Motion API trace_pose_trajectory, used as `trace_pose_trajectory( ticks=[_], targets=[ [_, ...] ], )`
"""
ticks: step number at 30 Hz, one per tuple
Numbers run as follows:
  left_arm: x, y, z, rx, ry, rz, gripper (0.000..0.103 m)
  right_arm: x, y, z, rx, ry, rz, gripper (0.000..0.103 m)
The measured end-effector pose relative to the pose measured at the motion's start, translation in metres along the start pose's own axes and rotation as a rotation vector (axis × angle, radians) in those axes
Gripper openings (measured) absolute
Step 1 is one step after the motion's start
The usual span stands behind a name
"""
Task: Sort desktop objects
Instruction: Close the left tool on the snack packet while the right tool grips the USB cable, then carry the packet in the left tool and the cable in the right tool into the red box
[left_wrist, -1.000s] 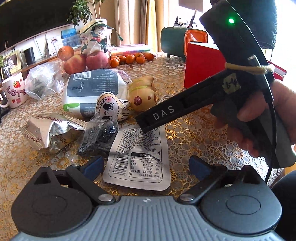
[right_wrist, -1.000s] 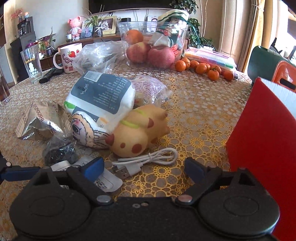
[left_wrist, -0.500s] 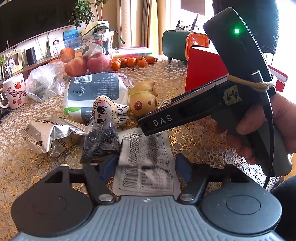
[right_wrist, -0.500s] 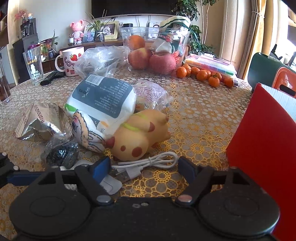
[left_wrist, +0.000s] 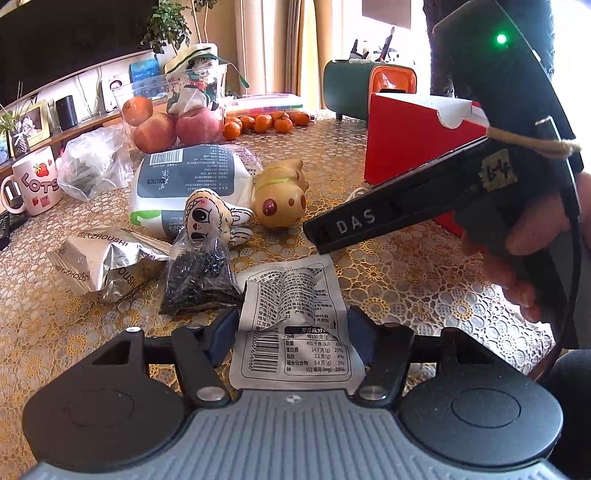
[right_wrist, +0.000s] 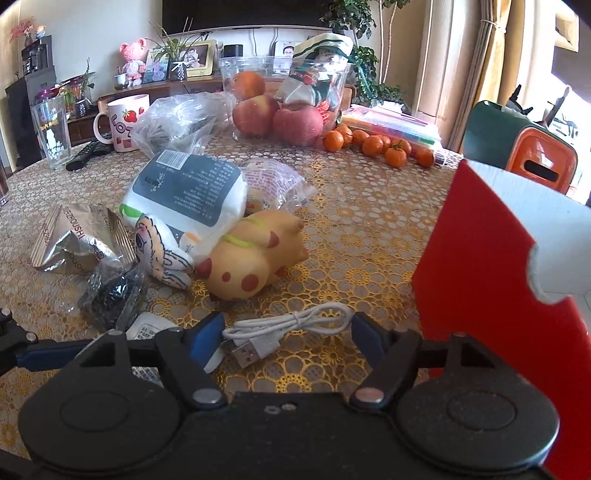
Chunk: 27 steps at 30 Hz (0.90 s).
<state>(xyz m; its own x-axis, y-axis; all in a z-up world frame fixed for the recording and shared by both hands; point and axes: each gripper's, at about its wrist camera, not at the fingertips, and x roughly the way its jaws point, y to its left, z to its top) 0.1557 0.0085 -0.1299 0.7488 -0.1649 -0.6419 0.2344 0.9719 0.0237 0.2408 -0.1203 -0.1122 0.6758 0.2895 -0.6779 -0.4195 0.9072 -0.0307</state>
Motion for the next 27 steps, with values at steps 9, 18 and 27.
trace_pose_trajectory(
  ticks=[9, 18, 27],
  targets=[
    [-0.028, -0.010, 0.005, -0.008, -0.030, 0.013, 0.063, -0.041, -0.001, 0.005, 0.020, -0.036, 0.013, 0.075],
    [-0.063, -0.020, 0.013, -0.031, -0.069, 0.031, 0.063, -0.094, -0.004, 0.008, 0.028, -0.086, 0.038, 0.075],
    [-0.098, -0.036, 0.033, -0.030, -0.128, 0.041, 0.063, -0.150, -0.014, 0.007, 0.012, -0.138, 0.045, 0.075]
  ],
)
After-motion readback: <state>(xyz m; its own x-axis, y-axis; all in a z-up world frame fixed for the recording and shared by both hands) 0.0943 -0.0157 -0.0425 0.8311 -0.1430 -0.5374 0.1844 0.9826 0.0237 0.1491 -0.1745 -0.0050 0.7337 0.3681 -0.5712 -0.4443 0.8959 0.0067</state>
